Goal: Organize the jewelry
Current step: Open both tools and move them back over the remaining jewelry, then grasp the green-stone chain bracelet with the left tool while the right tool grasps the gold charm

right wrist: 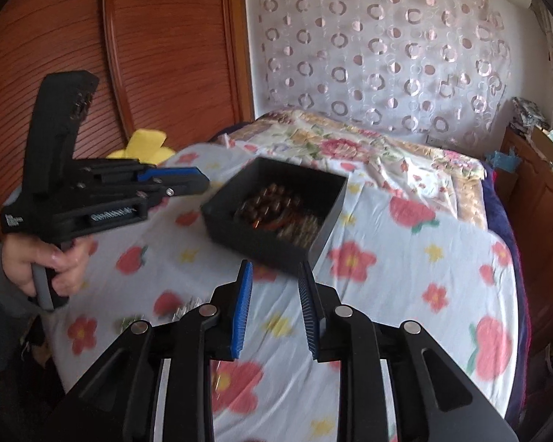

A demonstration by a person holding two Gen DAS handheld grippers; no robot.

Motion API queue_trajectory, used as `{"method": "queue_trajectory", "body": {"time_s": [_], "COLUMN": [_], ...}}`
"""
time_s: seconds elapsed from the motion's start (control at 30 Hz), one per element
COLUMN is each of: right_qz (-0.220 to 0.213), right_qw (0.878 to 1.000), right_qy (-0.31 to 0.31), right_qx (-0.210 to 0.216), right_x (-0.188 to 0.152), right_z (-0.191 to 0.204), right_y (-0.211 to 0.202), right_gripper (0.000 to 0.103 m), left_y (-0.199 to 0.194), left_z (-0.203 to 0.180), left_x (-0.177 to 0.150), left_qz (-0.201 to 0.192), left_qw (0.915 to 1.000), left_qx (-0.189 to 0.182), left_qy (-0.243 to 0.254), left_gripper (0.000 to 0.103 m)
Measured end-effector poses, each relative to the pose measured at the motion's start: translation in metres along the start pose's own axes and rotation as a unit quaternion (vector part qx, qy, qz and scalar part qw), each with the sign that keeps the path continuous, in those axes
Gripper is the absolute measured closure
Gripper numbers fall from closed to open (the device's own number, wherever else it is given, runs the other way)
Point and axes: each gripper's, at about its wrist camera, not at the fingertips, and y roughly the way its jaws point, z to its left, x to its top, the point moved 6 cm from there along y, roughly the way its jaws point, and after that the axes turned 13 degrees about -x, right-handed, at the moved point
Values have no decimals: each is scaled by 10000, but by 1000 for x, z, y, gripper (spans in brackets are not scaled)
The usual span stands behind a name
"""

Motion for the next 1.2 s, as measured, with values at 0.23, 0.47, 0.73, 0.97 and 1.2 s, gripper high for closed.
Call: {"method": "queue_trajectory", "body": {"time_s": [0.23,0.47,0.73,0.97,1.2], "right_qz": [238,370,609,631,599], "right_qw": [9996,9989,9972,9966,9973], "right_qy": [-139,-115,-6,-186,-178], "right_qx": [-35,-275,-425,-486,-399], "right_x": [-62,-101,-123,-128,-127], "right_z": [12,11,5,15,18], "right_y": [-22,-36,-24,-19,-21], "right_gripper": [75,75,75,75,86], "left_y": [-31,-47,-58,-60,-55], "left_z": [-14,-29,-40,-42,-44], "left_x": [-56,-88,-111,-125,-130], "left_qz": [137,164,227,364,500], "left_qw": [9998,9997,9994,9991,9980], "left_qx": [-105,-122,-118,-62,-281], "left_qy": [-66,-147,-240,-219,-272], "left_gripper": [73,46,40,39,64]}}
